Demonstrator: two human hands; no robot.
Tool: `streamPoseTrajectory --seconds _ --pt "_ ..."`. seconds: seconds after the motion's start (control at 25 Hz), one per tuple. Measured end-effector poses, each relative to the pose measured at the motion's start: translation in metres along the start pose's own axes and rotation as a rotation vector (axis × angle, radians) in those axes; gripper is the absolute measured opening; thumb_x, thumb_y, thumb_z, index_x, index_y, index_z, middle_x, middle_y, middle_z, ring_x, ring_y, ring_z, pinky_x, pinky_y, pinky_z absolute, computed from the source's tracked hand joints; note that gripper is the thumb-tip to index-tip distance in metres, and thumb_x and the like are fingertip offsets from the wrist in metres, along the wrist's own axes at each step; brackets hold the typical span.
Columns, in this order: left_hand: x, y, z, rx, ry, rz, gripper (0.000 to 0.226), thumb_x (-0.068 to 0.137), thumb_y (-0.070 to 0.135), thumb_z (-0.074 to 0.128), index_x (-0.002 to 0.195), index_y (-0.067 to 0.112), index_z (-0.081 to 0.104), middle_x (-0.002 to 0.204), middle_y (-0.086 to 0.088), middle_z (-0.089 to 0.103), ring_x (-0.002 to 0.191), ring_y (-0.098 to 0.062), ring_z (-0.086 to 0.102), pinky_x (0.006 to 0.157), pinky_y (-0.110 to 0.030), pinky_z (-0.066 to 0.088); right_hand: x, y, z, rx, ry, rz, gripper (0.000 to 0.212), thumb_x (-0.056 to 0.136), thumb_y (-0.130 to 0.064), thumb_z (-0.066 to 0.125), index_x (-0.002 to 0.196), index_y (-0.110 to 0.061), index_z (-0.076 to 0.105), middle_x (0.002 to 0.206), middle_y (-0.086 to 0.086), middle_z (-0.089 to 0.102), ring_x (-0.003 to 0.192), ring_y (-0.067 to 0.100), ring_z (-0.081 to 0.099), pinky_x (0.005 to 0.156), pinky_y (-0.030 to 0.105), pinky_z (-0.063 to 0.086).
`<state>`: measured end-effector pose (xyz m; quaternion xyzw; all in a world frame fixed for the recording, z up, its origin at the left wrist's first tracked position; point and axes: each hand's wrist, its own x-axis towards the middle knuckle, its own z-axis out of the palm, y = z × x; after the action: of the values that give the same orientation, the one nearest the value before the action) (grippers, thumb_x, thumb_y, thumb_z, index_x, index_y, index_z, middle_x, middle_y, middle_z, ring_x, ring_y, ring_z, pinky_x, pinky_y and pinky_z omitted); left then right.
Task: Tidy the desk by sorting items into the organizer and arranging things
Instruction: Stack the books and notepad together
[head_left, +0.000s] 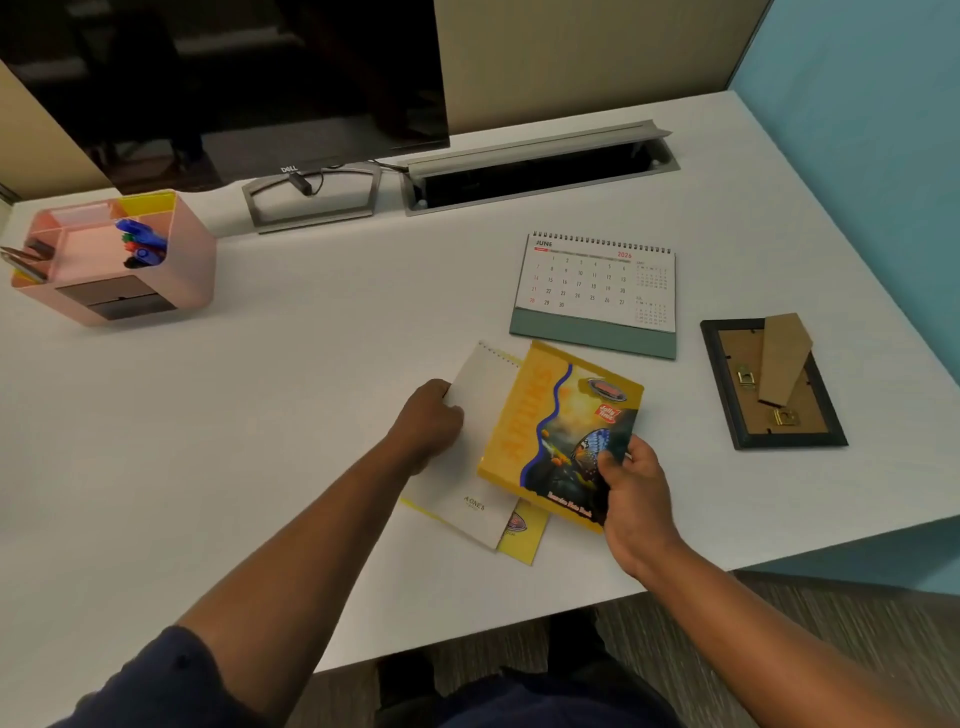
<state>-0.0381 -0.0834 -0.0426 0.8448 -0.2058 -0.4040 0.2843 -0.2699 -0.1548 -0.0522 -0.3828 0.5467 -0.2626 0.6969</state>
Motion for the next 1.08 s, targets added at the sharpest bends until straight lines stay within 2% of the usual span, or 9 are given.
streamPoseTrajectory --seconds 0.16,0.28,0.4,0.48,0.64,0.72,0.8,0.96,1.08 --pt "-0.003 -0.003 0.006 -0.030 0.058 0.016 0.029 0.093 0.019 0.052 0.122 0.014 0.057 0.116 -0.004 0.062 0.101 -0.025 0.059 0.082 -0.037 0.050 -0.006 0.015 0.027 -0.154 0.008 -0.020 0.026 0.101 -0.005 0.049 0.115 -0.024 0.060 0.107 0.001 0.074 0.097 0.023 0.073 0.086 0.050 0.060" --pt "-0.005 -0.007 0.007 -0.028 0.114 -0.015 0.040 0.095 0.028 0.051 0.132 0.013 0.056 0.127 -0.007 0.058 0.116 -0.030 0.057 0.098 -0.045 0.050 -0.013 0.019 0.050 -0.243 0.029 -0.047 0.032 0.098 -0.003 0.048 0.120 -0.026 0.055 0.115 -0.001 0.068 0.100 0.016 0.067 0.092 0.043 0.057" --pt "-0.006 -0.011 0.010 0.031 0.133 0.004 0.007 0.095 0.025 0.053 0.094 0.023 0.059 0.109 -0.008 0.053 0.102 -0.026 0.053 0.093 -0.043 0.049 -0.021 0.023 0.063 -0.268 -0.005 -0.010 0.053 0.092 0.001 0.050 0.135 -0.030 0.048 0.122 -0.006 0.064 0.105 0.012 0.063 0.095 0.041 0.056" --pt "-0.008 -0.012 0.011 0.085 0.127 0.031 0.015 0.093 0.024 0.053 0.079 0.026 0.049 0.102 -0.005 0.050 0.094 -0.026 0.051 0.091 -0.044 0.050 -0.027 0.029 0.066 -0.350 -0.021 0.003 0.064 0.085 -0.005 0.056 0.140 -0.035 0.042 0.129 -0.007 0.058 0.112 0.015 0.060 0.098 0.043 0.054" --pt "-0.010 -0.015 0.012 0.154 0.123 0.079 0.027 0.088 0.030 0.054 0.103 0.009 0.064 0.109 -0.015 0.063 0.103 -0.038 0.062 0.089 -0.050 0.054 -0.030 0.035 0.069 -0.713 0.058 0.069 0.082 0.079 -0.033 0.067 0.151 -0.019 0.029 0.155 -0.001 0.026 0.137 0.030 0.035 0.106 0.055 0.042" --pt "-0.009 -0.014 0.011 0.168 0.135 0.106 0.033 0.089 0.030 0.058 0.109 0.004 0.064 0.111 -0.018 0.063 0.105 -0.039 0.062 0.089 -0.049 0.054 -0.027 0.033 0.070 -0.742 0.078 0.102 0.081 0.079 -0.038 0.067 0.148 -0.015 0.032 0.155 0.001 0.026 0.137 0.031 0.034 0.104 0.057 0.043" --pt "-0.010 -0.015 0.011 0.175 0.151 0.132 0.024 0.086 0.029 0.062 0.096 0.007 0.063 0.099 -0.012 0.064 0.097 -0.035 0.064 0.084 -0.047 0.056 -0.024 0.030 0.072 -0.713 0.087 0.119 0.072 0.080 -0.038 0.068 0.142 -0.014 0.041 0.149 0.003 0.033 0.130 0.030 0.040 0.097 0.053 0.050" --pt "-0.009 -0.018 0.011 0.222 0.167 0.143 0.015 0.076 0.030 0.064 0.078 0.015 0.065 0.076 -0.003 0.065 0.071 -0.024 0.063 0.065 -0.042 0.058 -0.020 0.019 0.072 -0.680 0.138 0.167 0.053 0.087 -0.032 0.071 0.132 -0.012 0.051 0.140 0.005 0.037 0.115 0.024 0.047 0.069 0.032 0.053" --pt "-0.011 -0.017 0.010 0.244 0.176 0.132 0.011 0.078 0.026 0.065 0.077 0.014 0.065 0.073 -0.003 0.064 0.068 -0.022 0.062 0.059 -0.036 0.052 -0.018 0.021 0.071 -0.684 0.139 0.145 0.047 0.084 -0.035 0.071 0.123 -0.016 0.052 0.132 -0.001 0.031 0.106 0.018 0.039 0.082 0.040 0.056"
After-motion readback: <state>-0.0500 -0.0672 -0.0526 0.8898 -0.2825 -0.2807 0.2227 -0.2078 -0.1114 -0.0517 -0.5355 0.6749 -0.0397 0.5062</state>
